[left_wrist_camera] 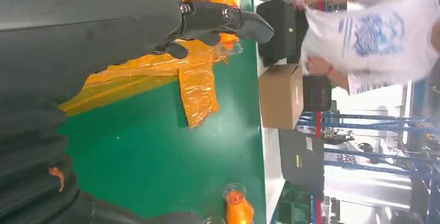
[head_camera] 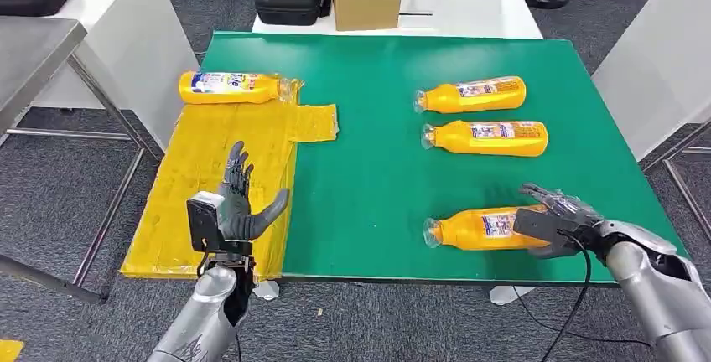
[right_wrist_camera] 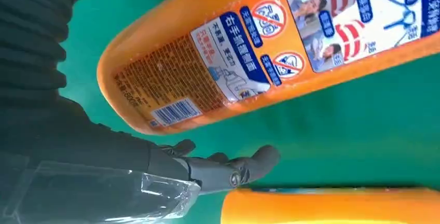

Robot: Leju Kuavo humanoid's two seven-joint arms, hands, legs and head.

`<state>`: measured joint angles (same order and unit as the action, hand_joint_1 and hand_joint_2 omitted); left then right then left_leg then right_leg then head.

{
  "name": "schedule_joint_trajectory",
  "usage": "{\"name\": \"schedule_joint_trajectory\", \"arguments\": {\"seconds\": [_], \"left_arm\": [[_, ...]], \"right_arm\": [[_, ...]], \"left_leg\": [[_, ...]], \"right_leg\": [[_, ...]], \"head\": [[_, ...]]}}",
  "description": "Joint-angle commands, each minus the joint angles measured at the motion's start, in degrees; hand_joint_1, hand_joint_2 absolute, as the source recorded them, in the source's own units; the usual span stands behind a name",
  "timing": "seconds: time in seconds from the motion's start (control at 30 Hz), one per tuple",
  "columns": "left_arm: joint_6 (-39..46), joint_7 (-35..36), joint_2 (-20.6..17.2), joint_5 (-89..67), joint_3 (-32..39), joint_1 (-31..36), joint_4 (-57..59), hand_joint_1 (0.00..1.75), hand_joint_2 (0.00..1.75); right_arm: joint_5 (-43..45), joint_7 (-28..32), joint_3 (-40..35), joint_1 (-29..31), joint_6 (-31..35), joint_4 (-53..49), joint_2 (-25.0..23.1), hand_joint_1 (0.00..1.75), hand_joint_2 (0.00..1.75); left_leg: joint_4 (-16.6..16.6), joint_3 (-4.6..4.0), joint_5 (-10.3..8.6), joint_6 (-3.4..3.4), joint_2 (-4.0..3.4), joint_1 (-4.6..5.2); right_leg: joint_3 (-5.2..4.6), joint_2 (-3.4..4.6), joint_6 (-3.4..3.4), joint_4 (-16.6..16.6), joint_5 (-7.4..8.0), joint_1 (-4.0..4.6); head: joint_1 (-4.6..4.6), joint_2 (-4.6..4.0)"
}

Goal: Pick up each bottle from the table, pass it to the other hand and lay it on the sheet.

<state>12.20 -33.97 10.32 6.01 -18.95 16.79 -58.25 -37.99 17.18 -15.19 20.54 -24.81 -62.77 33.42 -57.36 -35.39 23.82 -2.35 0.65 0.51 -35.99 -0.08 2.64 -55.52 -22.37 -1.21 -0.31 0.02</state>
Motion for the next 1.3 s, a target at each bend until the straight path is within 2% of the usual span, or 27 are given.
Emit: {"name": "schedule_joint_trajectory", "arguments": {"seconds": [0.03,0.27,0.3,0.33,0.37,0.4,0.47,0.93,1.03,1.07,1.3], "left_arm": [[-0.1,0.4,-1.6,0.4,-1.8,2.4,3.8,0.00,1.75],[1.3,0.1,-1.8,1.2,-1.4,2.3,4.9,0.00,1.75],[1.7,-0.1,-1.8,1.2,-1.4,2.2,5.1,0.00,1.75],[1.7,-0.2,-1.7,1.2,-1.4,2.1,5.1,0.00,1.75],[1.6,-0.3,-1.6,1.1,-1.4,2.0,4.8,0.00,1.75],[1.4,-0.2,-1.6,1.1,-1.5,2.1,4.6,0.00,1.75],[1.5,0.2,-1.5,1.0,-1.6,2.2,4.7,0.00,1.75],[0.8,0.2,-1.1,1.1,-2.3,2.9,6.4,0.00,1.75],[1.1,-0.1,-1.2,1.2,-2.3,2.4,6.1,0.00,1.75],[1.3,-0.2,-1.1,1.3,-2.1,2.2,5.8,0.00,1.75],[3.1,-0.5,-1.1,0.5,-0.6,0.7,3.4,0.00,1.75]], "right_arm": [[0.3,0.3,-4.8,4.5,-0.4,6.0,-0.6,0.00,1.75],[1.9,0.2,-8.8,6.5,-0.7,9.7,-1.2,0.00,1.75],[1.6,0.4,-9.3,6.9,-0.4,10.7,-1.9,0.44,1.75],[1.5,0.3,-9.5,6.4,-0.1,11.2,-2.6,1.29,1.75],[1.0,0.2,-9.2,5.7,1.1,11.6,-3.3,1.61,1.75],[0.8,0.1,-9.1,4.7,1.6,11.3,-3.5,1.69,1.75],[0.4,-0.5,-8.8,3.0,2.2,10.3,-3.7,1.75,1.75],[0.9,-1.3,-5.0,-2.6,3.1,5.1,-2.1,1.75,1.75],[-0.7,-1.4,-3.3,-2.6,5.4,4.8,-4.5,1.75,1.75],[-1.7,-0.5,-2.4,-2.3,8.0,4.7,-5.7,1.75,1.75],[-2.9,4.3,3.9,-3.7,19.1,-0.3,-17.0,1.75,1.75]], "left_leg": [[0.0,0.35,0.17,0.15,-0.20,-0.09],[0.0,0.28,0.11,0.12,-0.14,-0.06],[0.0,0.48,0.20,0.18,-0.23,-0.11],[0.0,0.39,0.14,0.15,-0.22,-0.10],[0.1,0.27,0.09,0.11,-0.16,-0.08],[0.1,0.41,0.14,0.15,-0.20,-0.13],[0.1,0.44,0.15,0.17,-0.13,-0.15],[0.1,0.44,0.06,0.12,0.05,-0.12],[0.1,0.48,0.07,0.13,0.03,-0.13],[0.1,0.45,0.06,0.11,-0.03,-0.12],[0.1,0.58,0.17,0.20,-0.44,-0.16]], "right_leg": [[0.33,0.15,-0.13,0.0,-0.10,0.10],[0.25,0.10,-0.10,0.0,-0.07,0.07],[0.43,0.18,-0.16,0.1,-0.13,0.12],[0.36,0.18,-0.13,0.1,-0.06,0.11],[0.25,0.13,-0.09,0.1,-0.02,0.09],[0.41,0.16,-0.13,0.1,-0.06,0.13],[0.46,0.08,-0.15,0.1,-0.09,0.16],[0.41,-0.09,-0.11,0.1,-0.08,0.13],[0.46,-0.07,-0.11,0.1,-0.07,0.14],[0.41,-0.01,-0.10,0.1,-0.05,0.13],[0.47,0.38,-0.19,0.1,-0.04,0.16]], "head": [[0.00,0.00],[0.00,0.00],[0.00,0.00],[0.00,0.00],[0.00,0.00],[0.00,0.00],[0.00,0.00],[0.00,0.00],[0.02,0.00],[0.00,0.00],[0.02,0.00]]}}
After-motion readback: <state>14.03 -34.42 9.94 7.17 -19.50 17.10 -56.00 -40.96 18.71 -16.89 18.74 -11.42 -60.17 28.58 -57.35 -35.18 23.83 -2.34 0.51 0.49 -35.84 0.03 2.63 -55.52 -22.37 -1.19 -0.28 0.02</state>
